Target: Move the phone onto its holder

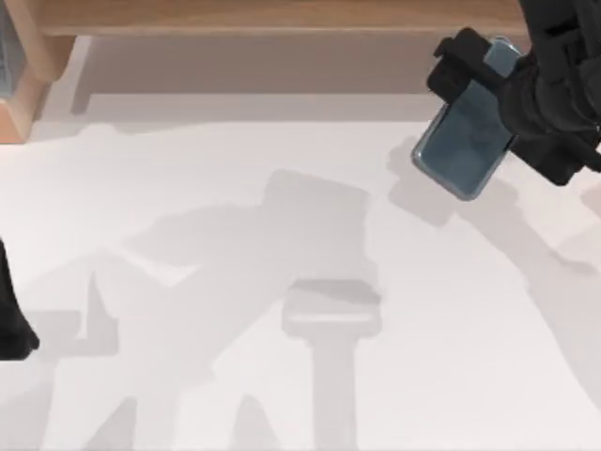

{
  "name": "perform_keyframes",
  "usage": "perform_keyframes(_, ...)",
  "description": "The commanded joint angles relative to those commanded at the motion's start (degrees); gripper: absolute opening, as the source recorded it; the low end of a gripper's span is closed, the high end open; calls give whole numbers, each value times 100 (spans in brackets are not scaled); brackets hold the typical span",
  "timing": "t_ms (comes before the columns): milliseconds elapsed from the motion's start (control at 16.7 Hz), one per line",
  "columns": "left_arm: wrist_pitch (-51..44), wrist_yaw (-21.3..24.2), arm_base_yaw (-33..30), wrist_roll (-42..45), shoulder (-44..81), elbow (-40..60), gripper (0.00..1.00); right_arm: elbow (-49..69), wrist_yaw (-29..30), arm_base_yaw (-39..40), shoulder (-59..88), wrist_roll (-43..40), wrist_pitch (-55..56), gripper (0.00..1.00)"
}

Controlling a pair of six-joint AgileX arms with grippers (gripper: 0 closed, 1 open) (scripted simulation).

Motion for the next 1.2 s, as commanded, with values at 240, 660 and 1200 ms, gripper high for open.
perform_keyframes(240, 0, 0, 0, 0, 0, 0, 100, -262, 191, -749, -616, -894, 729, 0)
perform_keyframes(660, 0, 0, 0, 0, 0, 0, 100, -1014, 494, -1625, -1467, -2416, 1747, 0)
perform_keyframes(1200, 0, 0, 0, 0, 0, 0, 100, -2555, 1173, -2672, -2077, -3841, 2745, 0)
